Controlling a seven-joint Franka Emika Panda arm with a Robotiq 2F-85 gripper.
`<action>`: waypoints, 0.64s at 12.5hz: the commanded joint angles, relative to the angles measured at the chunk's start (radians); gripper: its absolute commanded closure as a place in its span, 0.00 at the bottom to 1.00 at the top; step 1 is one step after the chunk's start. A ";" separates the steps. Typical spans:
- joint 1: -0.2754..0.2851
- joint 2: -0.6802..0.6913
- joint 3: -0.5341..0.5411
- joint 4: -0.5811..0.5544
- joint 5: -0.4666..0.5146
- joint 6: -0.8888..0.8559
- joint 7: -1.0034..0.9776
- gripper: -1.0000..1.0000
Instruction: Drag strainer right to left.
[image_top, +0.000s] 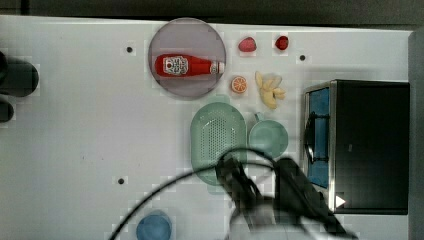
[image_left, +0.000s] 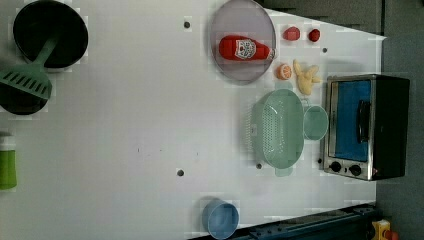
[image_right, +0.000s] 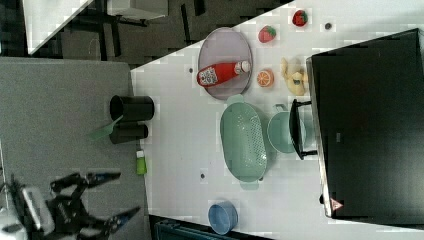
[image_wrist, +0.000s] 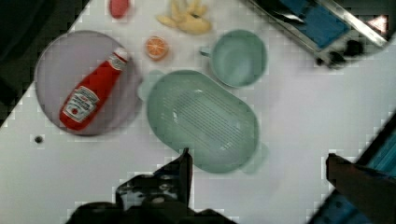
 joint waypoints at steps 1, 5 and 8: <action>0.012 0.190 0.043 -0.136 0.017 0.097 0.153 0.00; 0.012 0.375 0.047 -0.227 0.017 0.303 0.400 0.00; 0.013 0.522 0.047 -0.252 0.017 0.483 0.459 0.00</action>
